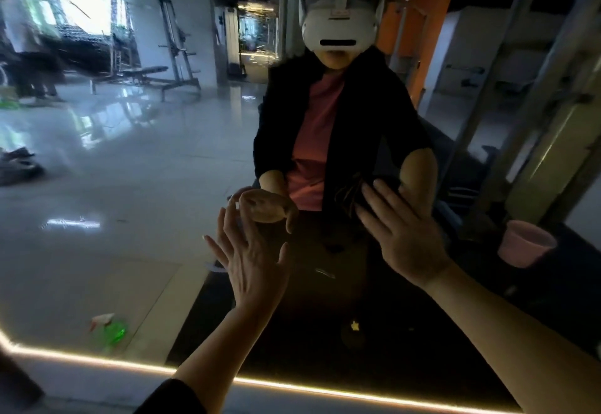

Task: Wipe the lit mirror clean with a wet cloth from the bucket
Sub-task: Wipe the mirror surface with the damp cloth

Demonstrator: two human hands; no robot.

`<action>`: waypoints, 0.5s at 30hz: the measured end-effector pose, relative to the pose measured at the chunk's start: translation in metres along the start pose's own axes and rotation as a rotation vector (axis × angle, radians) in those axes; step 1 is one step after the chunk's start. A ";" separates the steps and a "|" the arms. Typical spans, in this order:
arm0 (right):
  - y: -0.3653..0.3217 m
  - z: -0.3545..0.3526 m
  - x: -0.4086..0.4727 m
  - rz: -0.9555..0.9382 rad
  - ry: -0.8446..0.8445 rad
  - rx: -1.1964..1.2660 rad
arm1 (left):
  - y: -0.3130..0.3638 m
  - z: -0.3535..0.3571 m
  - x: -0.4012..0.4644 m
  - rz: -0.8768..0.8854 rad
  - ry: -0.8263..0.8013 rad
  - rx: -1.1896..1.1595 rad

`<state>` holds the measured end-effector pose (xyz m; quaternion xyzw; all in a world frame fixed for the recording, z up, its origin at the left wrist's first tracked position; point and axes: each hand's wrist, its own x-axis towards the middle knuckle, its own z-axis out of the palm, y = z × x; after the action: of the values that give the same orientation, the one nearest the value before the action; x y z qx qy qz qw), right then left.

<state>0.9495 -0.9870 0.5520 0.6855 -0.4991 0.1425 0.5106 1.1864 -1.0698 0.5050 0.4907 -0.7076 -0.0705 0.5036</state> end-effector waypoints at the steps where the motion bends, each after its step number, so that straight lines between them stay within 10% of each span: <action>1: 0.000 0.003 -0.020 -0.085 -0.063 -0.008 | 0.004 0.004 -0.003 -0.004 0.001 0.001; 5: 0.017 0.001 -0.059 -0.310 -0.209 -0.067 | 0.020 0.018 -0.018 -0.014 -0.003 0.019; 10: 0.052 -0.014 -0.049 0.044 -0.007 0.043 | 0.049 0.033 -0.043 -0.007 -0.034 0.104; 15: 0.058 -0.007 -0.096 -0.335 -0.216 0.074 | 0.076 0.043 -0.054 -0.006 -0.108 0.160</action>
<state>0.8587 -0.9282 0.5195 0.7885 -0.4244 -0.0002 0.4451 1.1062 -1.0066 0.4950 0.5268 -0.7355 -0.0415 0.4239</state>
